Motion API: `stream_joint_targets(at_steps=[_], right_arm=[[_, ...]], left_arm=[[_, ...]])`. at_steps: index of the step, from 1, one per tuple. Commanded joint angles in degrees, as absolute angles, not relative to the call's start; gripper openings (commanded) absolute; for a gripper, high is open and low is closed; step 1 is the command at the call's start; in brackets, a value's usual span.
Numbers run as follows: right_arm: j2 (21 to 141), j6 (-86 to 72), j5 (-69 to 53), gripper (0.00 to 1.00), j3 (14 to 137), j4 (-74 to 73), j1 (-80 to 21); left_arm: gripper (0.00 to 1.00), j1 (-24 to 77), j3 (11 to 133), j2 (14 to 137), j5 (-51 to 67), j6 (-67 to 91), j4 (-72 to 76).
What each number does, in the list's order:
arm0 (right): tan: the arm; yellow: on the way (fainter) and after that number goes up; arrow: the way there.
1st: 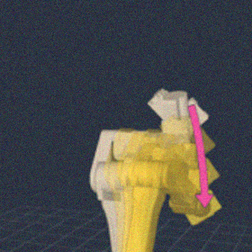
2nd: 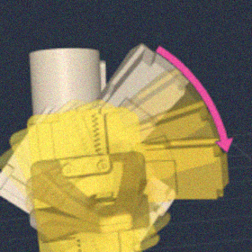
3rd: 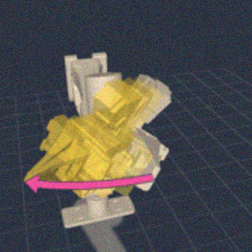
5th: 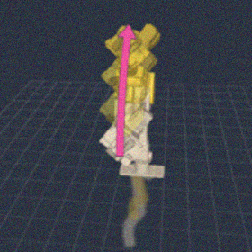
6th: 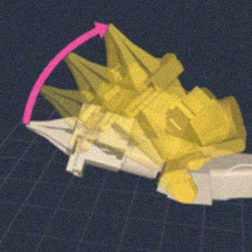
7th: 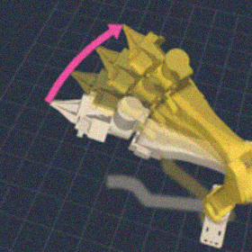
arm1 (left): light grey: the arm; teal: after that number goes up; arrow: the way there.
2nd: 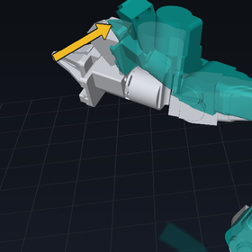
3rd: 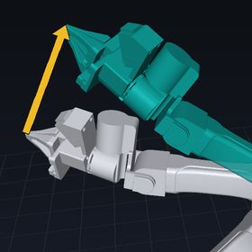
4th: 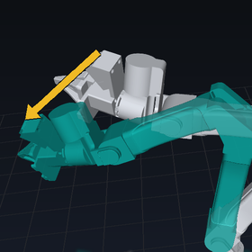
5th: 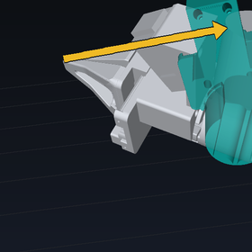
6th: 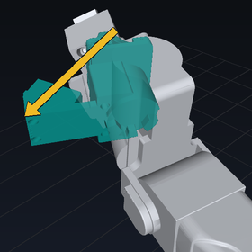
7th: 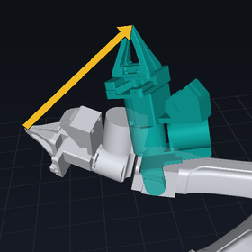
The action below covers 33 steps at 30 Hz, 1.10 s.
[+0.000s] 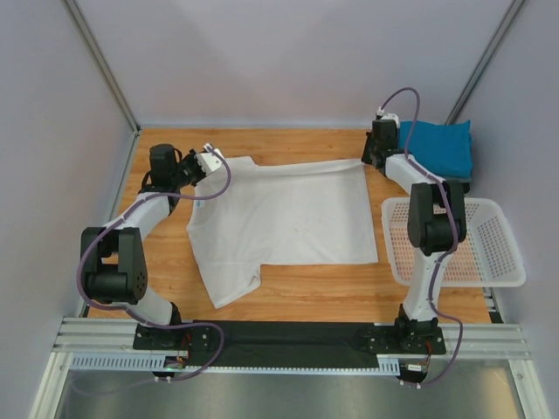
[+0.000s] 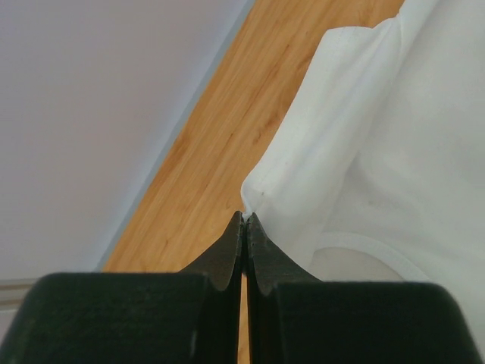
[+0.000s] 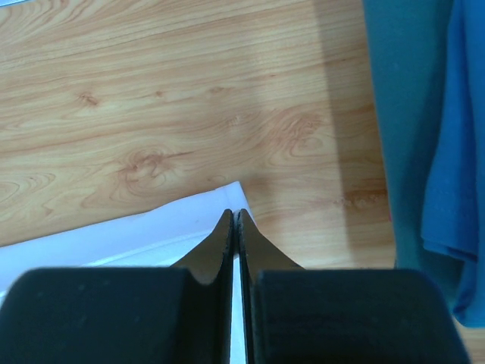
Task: Fold and stack the t-shirts
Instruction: Fold the tshirt
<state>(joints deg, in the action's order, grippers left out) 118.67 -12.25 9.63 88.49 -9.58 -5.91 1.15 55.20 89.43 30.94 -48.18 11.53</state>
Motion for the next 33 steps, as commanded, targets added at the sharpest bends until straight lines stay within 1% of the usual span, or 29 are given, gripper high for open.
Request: stream_joint_targets(at_steps=[1, 14, 33], right_arm=[[113.7, -13.4, 12.3, 0.0, 86.4, -9.1, -5.8], [112.1, -13.9, 11.8, 0.0, 81.1, -10.0, -5.7], [114.3, -13.7, 9.6, 0.0, 84.1, -14.0, -5.8]], left_arm=[[0.0, 1.8, 55.2, 87.5, 31.9, -53.3, 12.0], [0.0, 2.9, 52.3, 87.2, 28.5, -55.9, 12.1], [0.0, 5.3, 44.7, 83.6, 23.3, -60.3, 11.4]])
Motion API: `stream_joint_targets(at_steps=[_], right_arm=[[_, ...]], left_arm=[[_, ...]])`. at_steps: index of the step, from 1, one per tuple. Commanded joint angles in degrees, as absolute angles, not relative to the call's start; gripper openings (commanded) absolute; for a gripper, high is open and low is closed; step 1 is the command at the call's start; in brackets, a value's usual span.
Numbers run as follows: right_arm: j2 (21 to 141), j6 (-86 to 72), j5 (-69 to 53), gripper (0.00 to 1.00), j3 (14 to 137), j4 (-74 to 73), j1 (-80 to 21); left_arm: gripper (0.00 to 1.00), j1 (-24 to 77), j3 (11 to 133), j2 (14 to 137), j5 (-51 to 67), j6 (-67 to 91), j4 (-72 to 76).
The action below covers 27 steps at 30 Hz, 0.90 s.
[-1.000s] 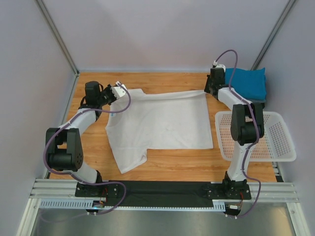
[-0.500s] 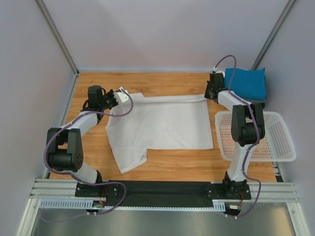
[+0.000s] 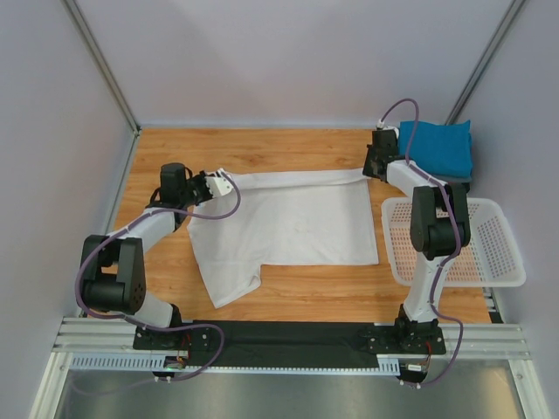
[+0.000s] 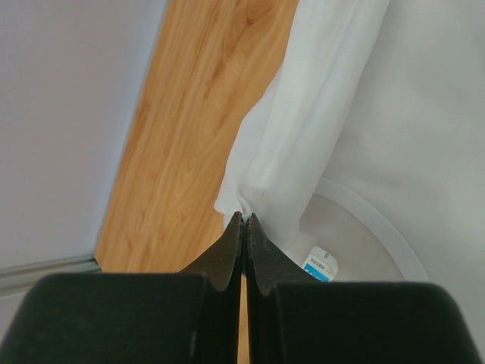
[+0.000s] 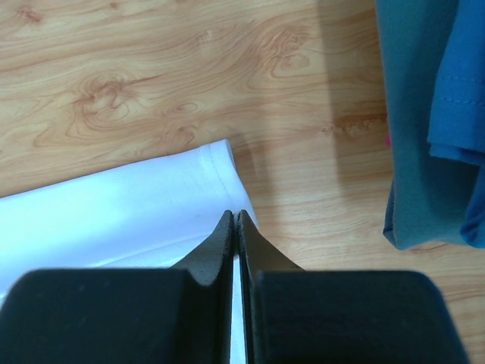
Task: Fold and stack the t-shirts
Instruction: Fold the tshirt
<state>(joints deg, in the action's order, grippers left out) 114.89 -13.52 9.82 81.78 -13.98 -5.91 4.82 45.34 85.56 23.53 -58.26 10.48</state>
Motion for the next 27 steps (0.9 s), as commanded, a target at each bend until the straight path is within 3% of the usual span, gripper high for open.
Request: stream_joint_targets(at_steps=[1, 4, 10, 14, 15, 16, 17, 23, 27], right_arm=[[114.3, -13.7, 9.4, 0.01, 83.9, -14.0, -5.6], [114.3, -13.6, 8.9, 0.02, 84.0, -14.2, -5.7], [113.4, -13.7, 7.5, 0.2, 83.8, -14.4, -5.8], [112.3, -14.1, 6.6, 0.39, 83.2, -14.6, -5.7], [112.0, -14.1, 6.2, 0.4, 82.7, -14.6, -5.7], [111.3, -14.2, 6.3, 0.4, 82.5, -14.5, -5.7], [110.8, -14.2, 6.4, 0.41, 82.2, -14.5, -5.7], [108.0, -15.6, 5.1, 0.42, 82.1, -14.9, -5.7], [106.4, -17.7, 3.1, 0.42, 81.9, -15.2, -5.7]], left_arm=[[0.0, 5.4, 44.6, 83.3, 23.1, -59.9, 11.3], [0.0, 5.4, 44.7, 82.8, 23.2, -58.4, 10.8], [0.02, 5.9, 45.2, 81.3, 20.5, -57.5, 10.3], [0.15, 5.9, 45.5, 78.8, 20.7, -54.9, 9.2], [0.28, 5.9, 45.4, 78.1, 20.8, -54.3, 8.3], [0.6, 5.9, 45.4, 76.5, 20.9, -53.9, 7.7], [0.97, 5.9, 44.8, 75.6, 21.8, -53.2, 6.7], [0.99, 6.1, 43.7, 69.1, 21.2, -46.6, 7.7], [0.99, 6.1, 46.2, 68.1, 16.4, -27.7, 10.0]])
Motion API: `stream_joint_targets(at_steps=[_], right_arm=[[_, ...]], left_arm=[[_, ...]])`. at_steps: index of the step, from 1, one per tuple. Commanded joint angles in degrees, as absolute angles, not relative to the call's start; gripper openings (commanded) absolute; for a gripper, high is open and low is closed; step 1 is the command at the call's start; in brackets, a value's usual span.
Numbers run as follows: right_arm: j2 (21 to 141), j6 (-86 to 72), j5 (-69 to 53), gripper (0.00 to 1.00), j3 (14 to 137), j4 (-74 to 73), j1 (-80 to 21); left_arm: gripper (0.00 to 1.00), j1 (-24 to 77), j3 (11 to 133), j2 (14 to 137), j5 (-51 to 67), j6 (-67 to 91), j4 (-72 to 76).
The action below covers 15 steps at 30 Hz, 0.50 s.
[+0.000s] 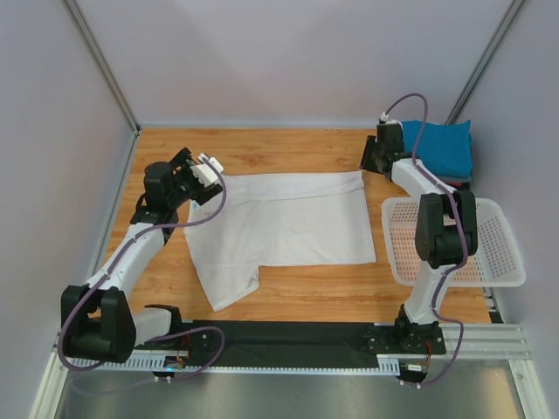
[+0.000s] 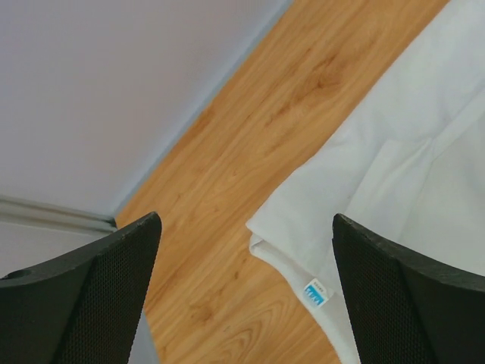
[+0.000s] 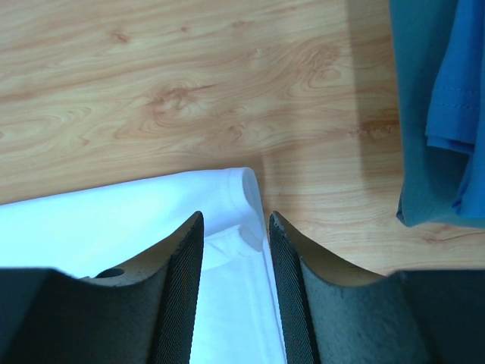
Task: Fold and stack the t-shirts
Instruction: Fold the tshirt
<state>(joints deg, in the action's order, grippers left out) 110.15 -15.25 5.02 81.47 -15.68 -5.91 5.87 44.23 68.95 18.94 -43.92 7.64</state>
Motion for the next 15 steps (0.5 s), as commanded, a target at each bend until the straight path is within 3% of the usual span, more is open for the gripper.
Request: stream_joint_targets(at_steps=[1, 4, 7, 9, 15], right_arm=[[106.1, -18.3, 2.9, 0.42, 81.9, -15.2, -5.7], [106.3, -20.7, 1.9, 0.42, 82.4, -15.4, -5.7], [107.5, -24.9, 2.4, 0.42, 83.1, -16.2, -5.8], [108.7, -27.6, 2.2, 0.42, 84.4, -17.0, -5.8], [113.7, -28.3, 5.3, 0.4, 90.0, -20.9, -5.8]], left_arm=[[0.99, 6.1, 47.4, 68.9, 14.6, -22.6, 9.7], [0.97, 6.1, 54.4, 72.4, 8.4, -3.8, 2.0], [0.94, 6.5, 59.7, 77.5, 9.7, 9.1, -4.1], [0.88, 7.6, 61.4, 81.7, 9.4, 11.9, -6.3], [0.81, 9.3, 68.0, 90.9, 6.2, 16.7, -9.0]])
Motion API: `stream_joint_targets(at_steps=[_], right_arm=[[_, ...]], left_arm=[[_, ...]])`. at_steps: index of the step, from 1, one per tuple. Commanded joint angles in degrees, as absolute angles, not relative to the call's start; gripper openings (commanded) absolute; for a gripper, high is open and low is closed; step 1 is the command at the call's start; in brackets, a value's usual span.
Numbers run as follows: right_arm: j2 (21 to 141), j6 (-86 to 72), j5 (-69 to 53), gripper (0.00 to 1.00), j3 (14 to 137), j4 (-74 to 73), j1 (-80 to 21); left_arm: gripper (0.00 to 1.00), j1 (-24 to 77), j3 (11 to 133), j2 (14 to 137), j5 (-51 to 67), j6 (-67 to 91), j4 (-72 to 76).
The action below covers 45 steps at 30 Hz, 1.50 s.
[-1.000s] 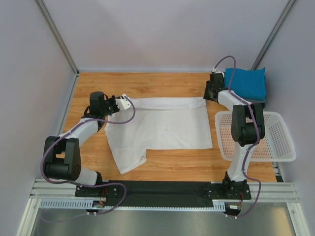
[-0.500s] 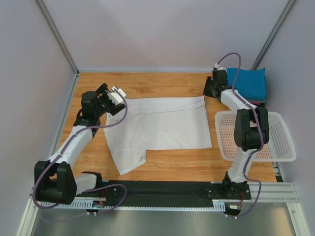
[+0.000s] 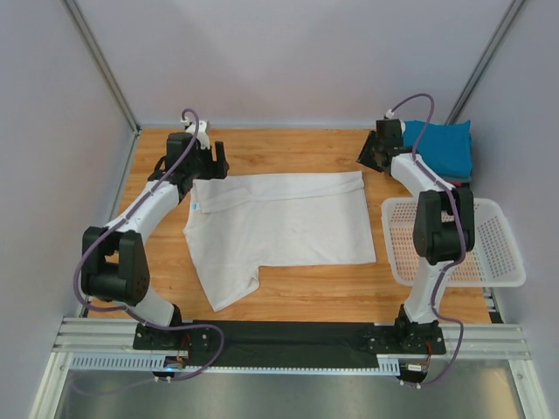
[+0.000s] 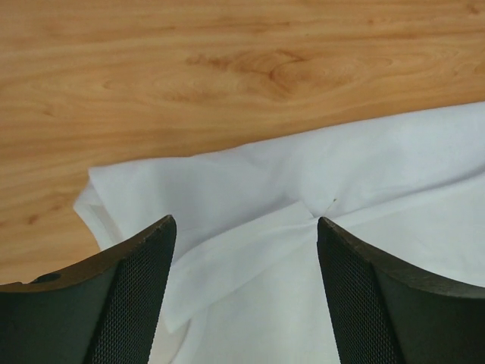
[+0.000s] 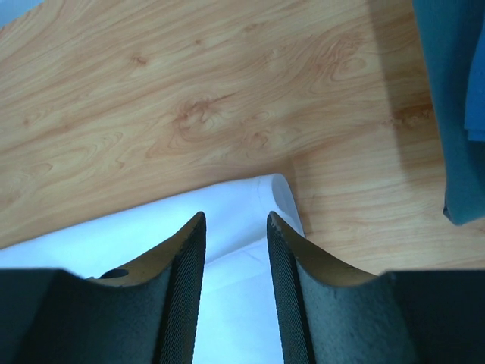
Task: Fold and stack the t-shirts
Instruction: Fold the tshirt
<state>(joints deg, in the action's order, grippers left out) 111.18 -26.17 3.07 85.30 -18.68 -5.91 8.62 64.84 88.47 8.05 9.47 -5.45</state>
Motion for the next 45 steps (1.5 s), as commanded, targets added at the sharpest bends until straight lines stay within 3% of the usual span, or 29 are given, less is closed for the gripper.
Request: stream_joint_targets(at_steps=[1, 13, 21, 45], right_arm=[[114.4, -28.3, 6.0, 0.39, 90.9, -21.7, -5.8], [119.8, -27.4, 4.9, 0.21, 93.6, -27.4, -6.1], [115.3, -27.8, 6.4, 0.18, 83.2, -26.0, -6.7], [106.2, -26.1, 6.7, 0.1, 72.7, -26.1, -6.9]], left_arm=[[0.81, 9.6, 69.1, 91.7, 5.5, 16.6, -8.8], [0.74, 13.5, 73.9, 100.8, 1.6, 11.8, -11.1], [0.71, 14.4, 72.3, 102.4, 4.5, 11.1, -9.3], [0.69, 18.6, 72.0, 104.7, 0.2, 8.6, -10.4]])
